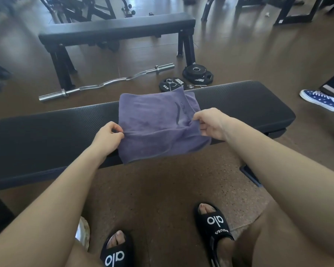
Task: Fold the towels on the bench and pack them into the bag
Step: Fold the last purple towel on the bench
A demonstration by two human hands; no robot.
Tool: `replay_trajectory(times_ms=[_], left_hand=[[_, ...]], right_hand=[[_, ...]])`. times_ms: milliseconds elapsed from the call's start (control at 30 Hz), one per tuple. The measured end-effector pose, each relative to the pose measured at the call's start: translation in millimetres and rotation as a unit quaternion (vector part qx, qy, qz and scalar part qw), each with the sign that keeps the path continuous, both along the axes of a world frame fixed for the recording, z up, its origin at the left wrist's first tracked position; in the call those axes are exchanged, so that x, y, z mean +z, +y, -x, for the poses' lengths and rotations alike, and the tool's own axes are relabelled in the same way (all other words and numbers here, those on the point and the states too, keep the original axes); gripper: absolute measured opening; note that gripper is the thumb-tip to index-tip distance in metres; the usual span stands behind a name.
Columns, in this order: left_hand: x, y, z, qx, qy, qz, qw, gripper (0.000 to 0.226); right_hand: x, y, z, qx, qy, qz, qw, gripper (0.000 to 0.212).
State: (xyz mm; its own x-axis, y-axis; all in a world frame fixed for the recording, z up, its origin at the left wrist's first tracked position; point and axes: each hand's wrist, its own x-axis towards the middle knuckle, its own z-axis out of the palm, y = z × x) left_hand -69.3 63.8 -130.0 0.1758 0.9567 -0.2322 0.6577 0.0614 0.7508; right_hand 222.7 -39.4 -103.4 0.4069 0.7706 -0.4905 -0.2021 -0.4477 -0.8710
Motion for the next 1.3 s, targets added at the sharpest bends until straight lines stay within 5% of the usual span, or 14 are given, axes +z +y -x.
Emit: replay_trajectory(times_ms=[133,233,567,767,1067,1167,1300], left_hand=[[3,-1,3,0.001,0.008,0.004,1.000,0.012],[3,-1,3,-0.004,0.019,-0.005,1.000,0.015],[13,-2,10,0.012,0.033,0.055,0.998,0.028],[22,-14,11,0.008,0.009,0.122,0.992,0.032],[28,-30,23,-0.052,-0.031,0.223,0.973,0.049],[28,-34,24,-0.104,-0.023,0.213,0.971,0.058],[25,-42,19,-0.215,0.099,0.116,0.965,0.058]], right_hand=[[2,-22,-18,0.065,-0.147,0.078,0.984,0.022],[-1,-32,-19,0.120,-0.155,0.116,0.974,0.031],[-2,-30,-6,0.188,-0.367,0.206,0.887,0.015],[-11,-32,1,0.191,-0.389,0.224,0.873,0.023],[-32,-46,-18,0.121,-0.268,0.147,0.945,0.030],[-36,-49,-15,0.101,-0.260,0.130,0.951,0.032],[-40,-51,-9,0.100,-0.255,0.105,0.956,0.035]])
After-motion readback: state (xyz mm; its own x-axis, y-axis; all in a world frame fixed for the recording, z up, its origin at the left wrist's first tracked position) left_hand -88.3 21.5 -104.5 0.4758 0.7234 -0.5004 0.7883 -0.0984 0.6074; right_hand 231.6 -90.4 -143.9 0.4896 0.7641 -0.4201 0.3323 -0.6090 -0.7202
